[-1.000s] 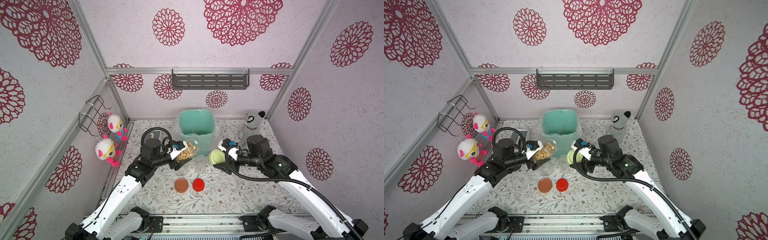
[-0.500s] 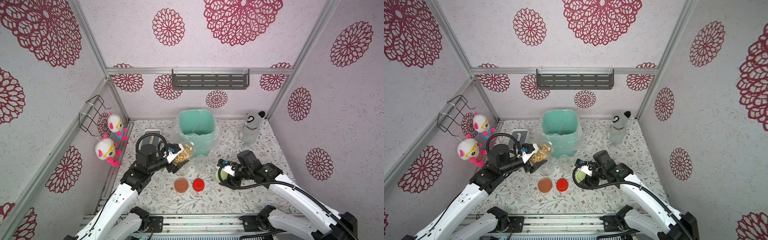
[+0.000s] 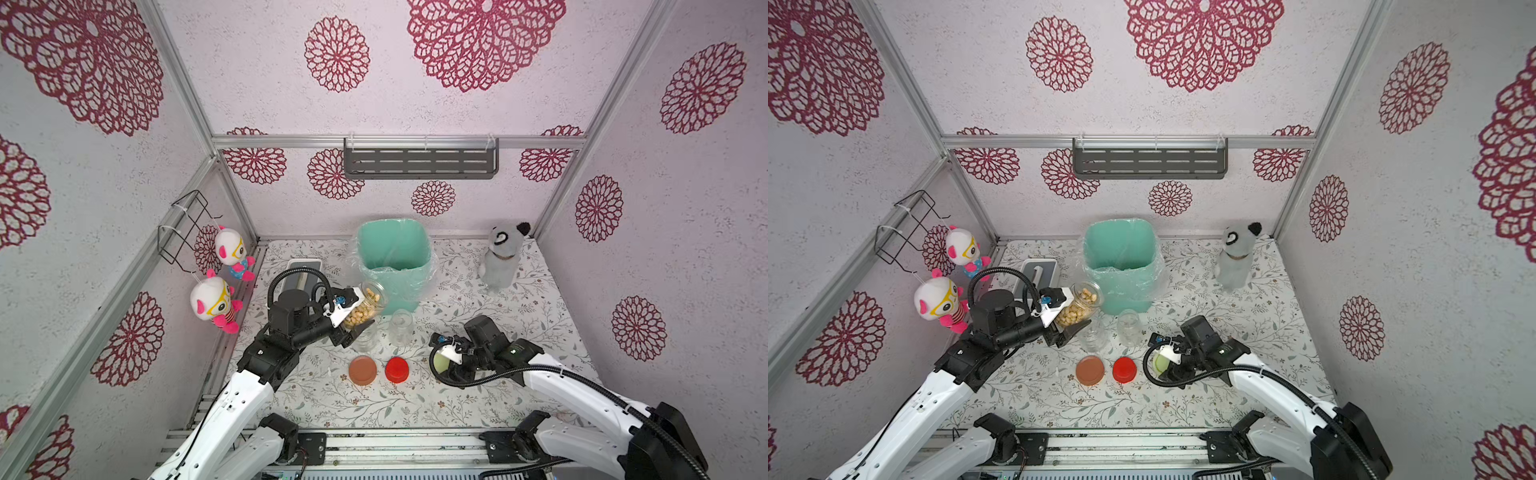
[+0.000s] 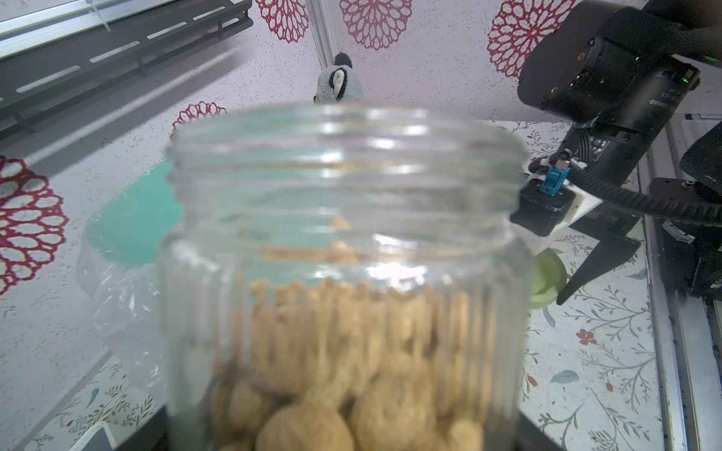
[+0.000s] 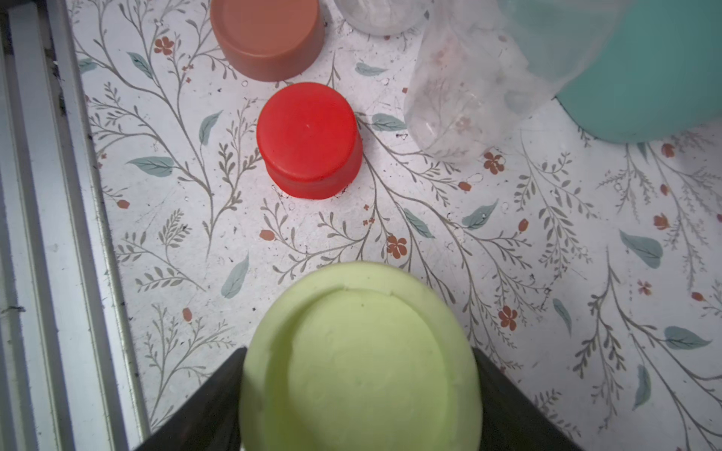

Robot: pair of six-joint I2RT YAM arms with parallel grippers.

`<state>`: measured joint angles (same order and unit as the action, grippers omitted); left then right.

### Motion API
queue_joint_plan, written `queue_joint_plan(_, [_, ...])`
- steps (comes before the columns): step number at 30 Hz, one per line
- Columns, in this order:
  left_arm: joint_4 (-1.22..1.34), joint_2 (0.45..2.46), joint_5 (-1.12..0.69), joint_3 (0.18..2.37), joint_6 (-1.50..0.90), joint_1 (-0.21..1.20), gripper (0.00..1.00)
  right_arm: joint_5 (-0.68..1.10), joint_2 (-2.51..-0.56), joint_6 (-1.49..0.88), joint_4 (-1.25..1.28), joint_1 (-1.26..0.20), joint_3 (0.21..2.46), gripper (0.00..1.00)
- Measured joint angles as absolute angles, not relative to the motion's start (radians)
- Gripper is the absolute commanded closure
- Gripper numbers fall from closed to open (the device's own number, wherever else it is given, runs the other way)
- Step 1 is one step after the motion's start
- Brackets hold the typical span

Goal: Empty moldy peanuts from jars
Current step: Place the lid at the center of the board.

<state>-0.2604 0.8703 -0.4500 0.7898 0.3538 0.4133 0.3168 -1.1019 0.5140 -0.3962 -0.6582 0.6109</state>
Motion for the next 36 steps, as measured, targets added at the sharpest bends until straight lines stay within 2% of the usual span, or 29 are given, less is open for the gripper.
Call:
queue_joint_plan(12, [-0.296,0.87,-0.437,0.79,0.368,0.407,1.0,0.313,-1.267,0.557,-0.252,-0.665,0.591,0.74])
queue_joint_plan(17, [-0.316,0.87,-0.434,0.79,0.373,0.405,1.0,0.31,-1.318,0.569,-0.216,-0.669,0.585,0.63])
queue_joint_plan(21, [-0.321,0.87,-0.433,0.79,0.376,0.405,1.0,0.306,-1.347,0.582,-0.199,-0.669,0.583,0.48])
queue_joint_plan(23, [-0.323,0.87,-0.432,0.791,0.382,0.403,1.0,0.304,-1.36,0.588,-0.197,-0.669,0.583,0.36])
queue_joint_plan(25, [-0.334,0.87,-0.431,0.796,0.39,0.399,1.0,0.295,-1.375,0.595,-0.197,-0.669,0.583,0.01])
queue_joint_plan(36, [-0.373,0.881,-0.433,0.859,0.417,0.396,1.0,0.263,-1.367,0.628,-0.2,-0.673,0.583,0.01])
